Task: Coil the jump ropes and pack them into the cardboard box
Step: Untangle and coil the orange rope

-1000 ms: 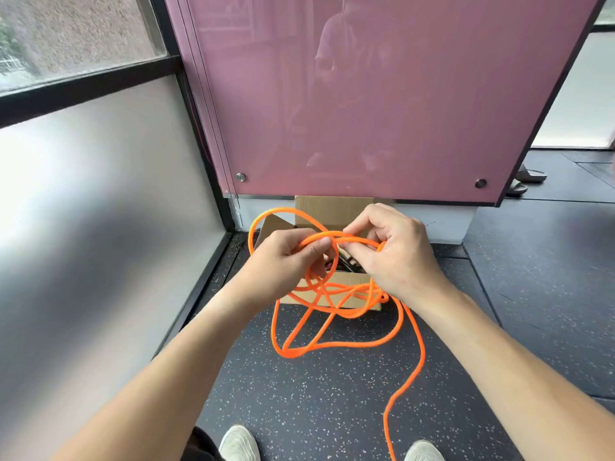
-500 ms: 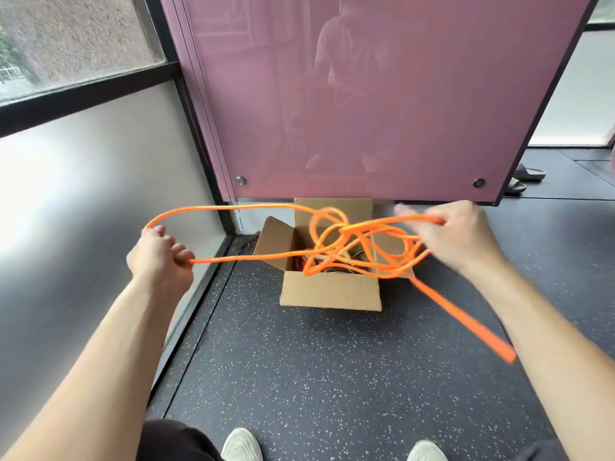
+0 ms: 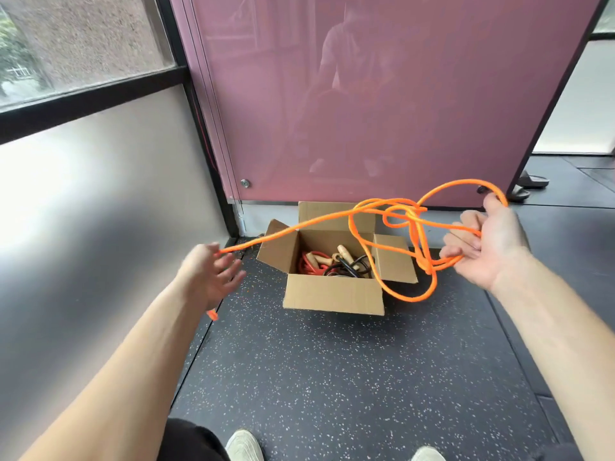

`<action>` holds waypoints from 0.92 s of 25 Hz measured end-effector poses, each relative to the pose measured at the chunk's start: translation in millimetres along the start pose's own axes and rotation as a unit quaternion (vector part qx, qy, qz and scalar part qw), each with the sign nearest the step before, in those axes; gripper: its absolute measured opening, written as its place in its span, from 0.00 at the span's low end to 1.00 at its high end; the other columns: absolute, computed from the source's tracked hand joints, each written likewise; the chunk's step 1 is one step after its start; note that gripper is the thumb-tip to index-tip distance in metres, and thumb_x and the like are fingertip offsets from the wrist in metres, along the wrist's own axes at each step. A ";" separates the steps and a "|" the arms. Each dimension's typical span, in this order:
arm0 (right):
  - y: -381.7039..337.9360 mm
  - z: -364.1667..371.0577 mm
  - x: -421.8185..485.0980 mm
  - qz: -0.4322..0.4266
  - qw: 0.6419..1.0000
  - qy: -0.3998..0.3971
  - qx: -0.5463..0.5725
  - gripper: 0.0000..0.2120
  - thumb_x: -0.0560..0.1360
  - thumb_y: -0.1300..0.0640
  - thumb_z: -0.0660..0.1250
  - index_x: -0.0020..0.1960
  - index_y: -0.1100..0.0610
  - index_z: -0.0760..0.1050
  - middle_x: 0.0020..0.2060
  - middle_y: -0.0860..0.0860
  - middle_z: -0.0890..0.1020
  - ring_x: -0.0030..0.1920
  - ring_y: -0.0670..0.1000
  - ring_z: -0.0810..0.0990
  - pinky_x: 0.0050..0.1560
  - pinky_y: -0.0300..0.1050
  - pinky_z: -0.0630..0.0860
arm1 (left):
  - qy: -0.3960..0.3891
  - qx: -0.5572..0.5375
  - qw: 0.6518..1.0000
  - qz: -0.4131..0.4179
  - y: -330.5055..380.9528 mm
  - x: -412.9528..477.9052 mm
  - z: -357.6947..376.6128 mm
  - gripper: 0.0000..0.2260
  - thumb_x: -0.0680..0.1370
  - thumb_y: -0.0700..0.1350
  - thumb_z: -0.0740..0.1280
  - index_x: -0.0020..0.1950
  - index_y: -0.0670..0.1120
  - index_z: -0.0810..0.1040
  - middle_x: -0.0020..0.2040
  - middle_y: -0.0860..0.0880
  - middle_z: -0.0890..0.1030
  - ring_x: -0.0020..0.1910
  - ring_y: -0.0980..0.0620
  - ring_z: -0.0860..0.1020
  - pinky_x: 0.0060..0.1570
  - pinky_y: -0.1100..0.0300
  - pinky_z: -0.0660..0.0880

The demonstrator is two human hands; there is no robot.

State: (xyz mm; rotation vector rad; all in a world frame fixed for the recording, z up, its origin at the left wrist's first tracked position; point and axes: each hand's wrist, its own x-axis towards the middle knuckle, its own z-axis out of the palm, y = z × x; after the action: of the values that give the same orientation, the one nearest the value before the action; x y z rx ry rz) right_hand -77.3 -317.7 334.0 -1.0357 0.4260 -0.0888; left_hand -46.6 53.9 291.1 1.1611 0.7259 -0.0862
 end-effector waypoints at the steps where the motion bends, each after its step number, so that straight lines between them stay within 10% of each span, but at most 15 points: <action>1: 4.1 6.3 -4.3 -0.008 1.000 -0.028 -0.012 0.33 0.83 0.35 0.47 0.25 0.54 0.55 0.18 0.50 0.54 0.19 0.49 0.50 0.26 0.39 0.55 | -0.052 0.146 0.988 0.013 -7.7 -8.7 8.0 0.11 0.84 0.51 0.60 0.50 0.45 0.73 0.44 0.47 0.78 0.41 0.49 0.78 0.41 0.52 0.77; 4: 17.7 32.7 -23.4 0.005 0.989 -0.144 -0.039 0.36 0.82 0.35 0.47 0.22 0.55 0.55 0.18 0.50 0.53 0.19 0.49 0.50 0.26 0.39 0.53 | -0.142 0.446 0.866 0.175 -30.2 -29.3 36.5 0.22 0.74 0.62 0.71 0.61 0.51 0.78 0.55 0.50 0.83 0.49 0.52 0.83 0.50 0.51 0.80; 8: 33.2 58.1 -42.7 0.045 0.961 -0.261 -0.083 0.37 0.81 0.34 0.50 0.20 0.55 0.55 0.17 0.49 0.54 0.23 0.51 0.46 0.30 0.45 0.50 | -0.227 0.383 0.817 0.366 -48.9 -50.9 71.3 0.32 0.72 0.59 0.75 0.72 0.56 0.66 0.60 0.55 0.77 0.49 0.70 0.78 0.48 0.73 0.74; 13: 38.0 55.6 -44.4 0.016 0.928 -0.314 -0.203 0.36 0.78 0.35 0.57 0.19 0.54 0.55 0.18 0.50 0.55 0.23 0.51 0.53 0.31 0.48 0.52 | -0.209 0.371 0.766 0.481 -48.1 -44.8 72.9 0.18 0.73 0.59 0.72 0.61 0.57 0.77 0.48 0.50 0.79 0.51 0.55 0.78 0.52 0.60 0.75; 19: 27.7 39.6 -24.5 -0.181 0.972 -0.068 -0.133 0.30 0.82 0.41 0.58 0.25 0.54 0.63 0.18 0.50 0.61 0.20 0.50 0.58 0.28 0.43 0.62 | -0.231 0.422 0.743 0.466 -36.2 -47.4 60.3 0.16 0.74 0.57 0.74 0.29 0.54 0.78 0.31 0.57 0.71 0.30 0.59 0.69 0.34 0.63 0.63; 23: 5.0 15.7 2.1 -0.162 0.980 0.111 0.026 0.25 0.83 0.41 0.56 0.32 0.53 0.65 0.19 0.47 0.62 0.20 0.48 0.60 0.23 0.38 0.59 | -0.210 0.310 0.839 0.395 -15.9 -37.9 46.3 0.20 0.76 0.52 0.73 0.32 0.39 0.75 0.32 0.48 0.67 0.32 0.50 0.63 0.32 0.57 0.57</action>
State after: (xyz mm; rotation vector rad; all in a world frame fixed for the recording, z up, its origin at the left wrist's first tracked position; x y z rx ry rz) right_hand -69.9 -303.0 336.0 -1.0402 0.4518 -0.5087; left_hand -60.5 -3.7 308.9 1.9103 -0.2483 0.1307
